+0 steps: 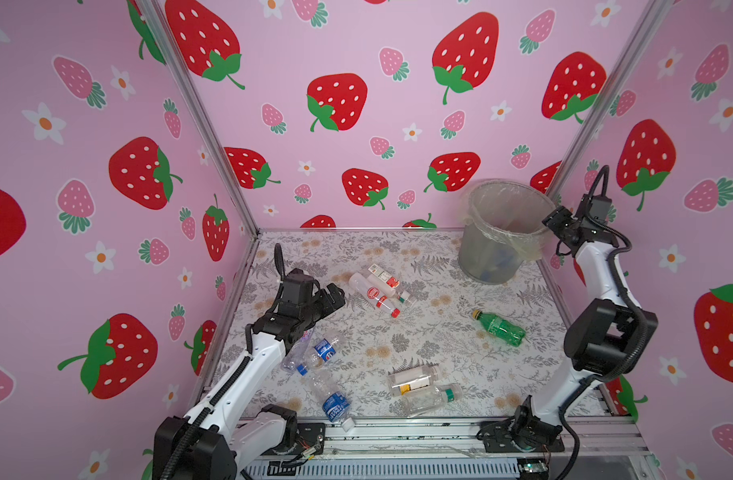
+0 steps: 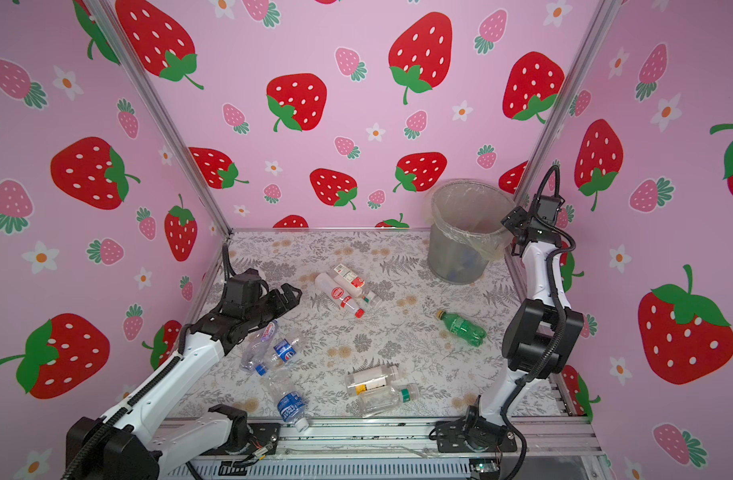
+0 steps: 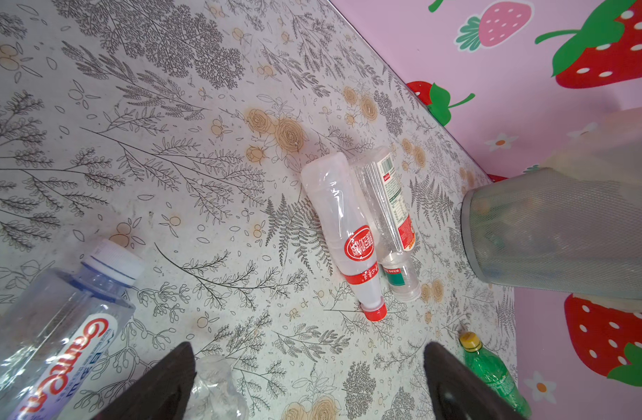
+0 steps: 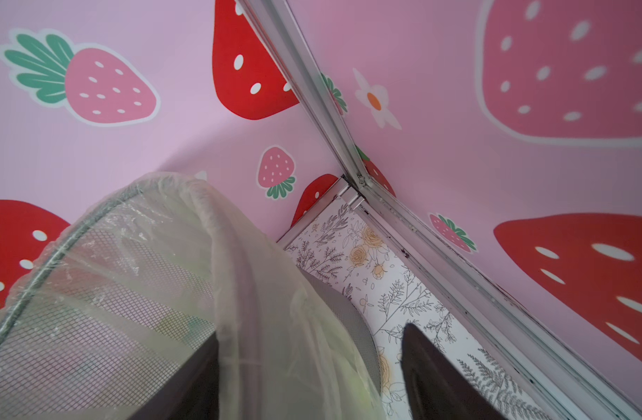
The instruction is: Throw the plastic bottles in the bin
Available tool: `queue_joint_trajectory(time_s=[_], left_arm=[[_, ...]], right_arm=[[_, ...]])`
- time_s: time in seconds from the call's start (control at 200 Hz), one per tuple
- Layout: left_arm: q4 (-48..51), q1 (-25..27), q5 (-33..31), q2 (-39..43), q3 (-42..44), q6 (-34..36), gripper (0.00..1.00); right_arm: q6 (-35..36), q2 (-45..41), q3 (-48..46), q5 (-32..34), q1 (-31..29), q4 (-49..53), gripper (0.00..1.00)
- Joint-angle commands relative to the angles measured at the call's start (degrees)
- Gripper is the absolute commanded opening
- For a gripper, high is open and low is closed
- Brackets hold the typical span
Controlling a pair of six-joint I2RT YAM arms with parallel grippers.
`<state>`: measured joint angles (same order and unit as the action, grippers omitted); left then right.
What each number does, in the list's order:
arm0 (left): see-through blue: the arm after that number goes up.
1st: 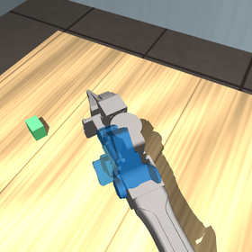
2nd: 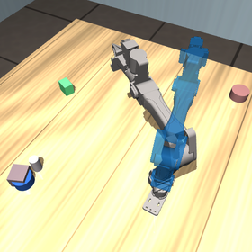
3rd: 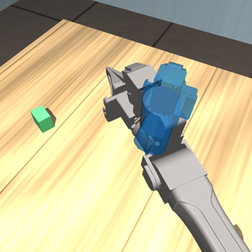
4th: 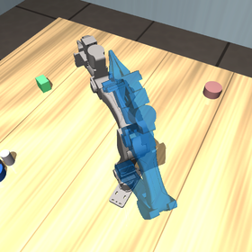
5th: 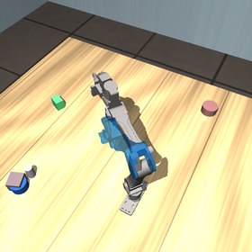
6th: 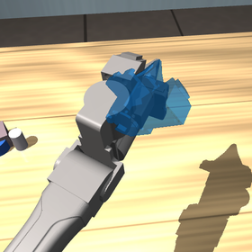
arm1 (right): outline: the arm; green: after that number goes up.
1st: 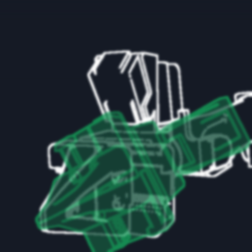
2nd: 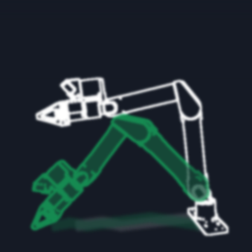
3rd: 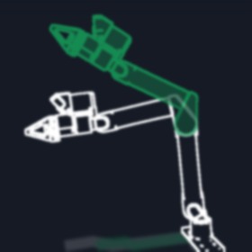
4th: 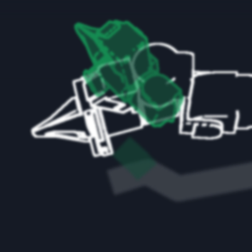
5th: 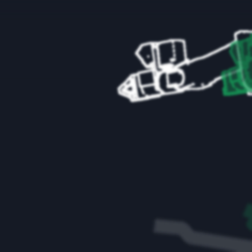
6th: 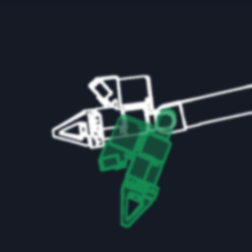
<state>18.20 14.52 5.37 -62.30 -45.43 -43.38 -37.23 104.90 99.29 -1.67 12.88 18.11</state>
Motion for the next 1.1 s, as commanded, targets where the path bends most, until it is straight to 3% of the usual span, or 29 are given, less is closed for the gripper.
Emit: queue_joint_trajectory(time_s=[0.0,0.155,0.425,0.935,1.096], left_arm=[[-0.2,0.3,-0.9,-0.1,0.0,0.3,0.99],[-0.4,0.3,-0.9,-0.4,0.0,0.2,0.99],[0.1,0.3,-0.9,0.6,0.2,0.2,0.99],[0.2,0.3,-1.3,2.0,1.2,0.0,0.99],[0.0,0.3,-1.1,1.7,1.0,0.1,0.99]], right_arm=[[-0.6,-0.2,1.7,-2.1,0.0,0.1,0.62],[-0.5,-0.7,1.9,-3.7,-1.0,0.5,0.44],[-0.6,-1.5,2.6,-4.6,-3.0,3.7,0.28],[-2.9,-6.4,-4.5,-8.2,-5.6,4.0,0.13],[-5.3,-9.4,-9.5,-12.2,-6.2,3.1,0.10]])
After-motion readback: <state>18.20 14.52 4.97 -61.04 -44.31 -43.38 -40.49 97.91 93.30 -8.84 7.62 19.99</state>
